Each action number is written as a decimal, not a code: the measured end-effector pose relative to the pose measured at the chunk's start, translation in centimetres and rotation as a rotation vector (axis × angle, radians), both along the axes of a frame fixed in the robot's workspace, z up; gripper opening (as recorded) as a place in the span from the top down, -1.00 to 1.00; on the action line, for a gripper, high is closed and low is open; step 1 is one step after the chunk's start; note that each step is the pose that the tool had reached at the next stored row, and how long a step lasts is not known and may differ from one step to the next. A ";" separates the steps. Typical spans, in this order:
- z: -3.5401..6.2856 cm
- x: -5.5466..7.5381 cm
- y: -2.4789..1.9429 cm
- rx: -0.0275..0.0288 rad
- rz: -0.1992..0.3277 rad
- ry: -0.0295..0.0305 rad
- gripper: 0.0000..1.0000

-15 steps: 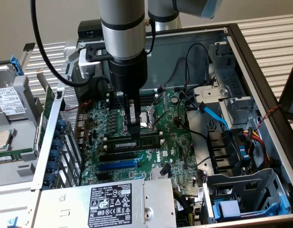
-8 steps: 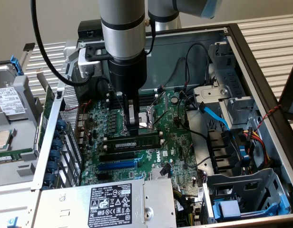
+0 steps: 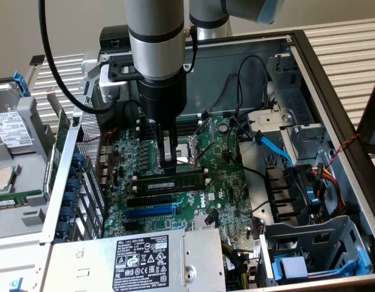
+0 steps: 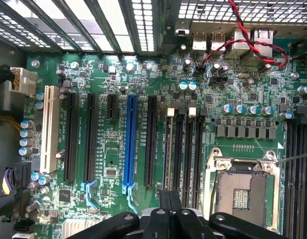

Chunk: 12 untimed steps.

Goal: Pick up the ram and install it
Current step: 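Press down the ram until it locks into place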

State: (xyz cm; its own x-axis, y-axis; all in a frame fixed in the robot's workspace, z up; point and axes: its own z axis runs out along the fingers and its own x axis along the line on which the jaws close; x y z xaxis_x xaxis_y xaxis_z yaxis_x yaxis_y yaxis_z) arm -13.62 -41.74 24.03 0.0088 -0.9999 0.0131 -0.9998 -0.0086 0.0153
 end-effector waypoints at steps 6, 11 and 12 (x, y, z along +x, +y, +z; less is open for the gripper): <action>-0.20 0.0 0.19 -0.0006 -0.003 0.0001 0.79; -0.28 0.0 0.20 -0.0012 -0.005 -0.0009 0.79; -0.33 0.0 0.20 -0.0011 -0.006 -0.0012 0.79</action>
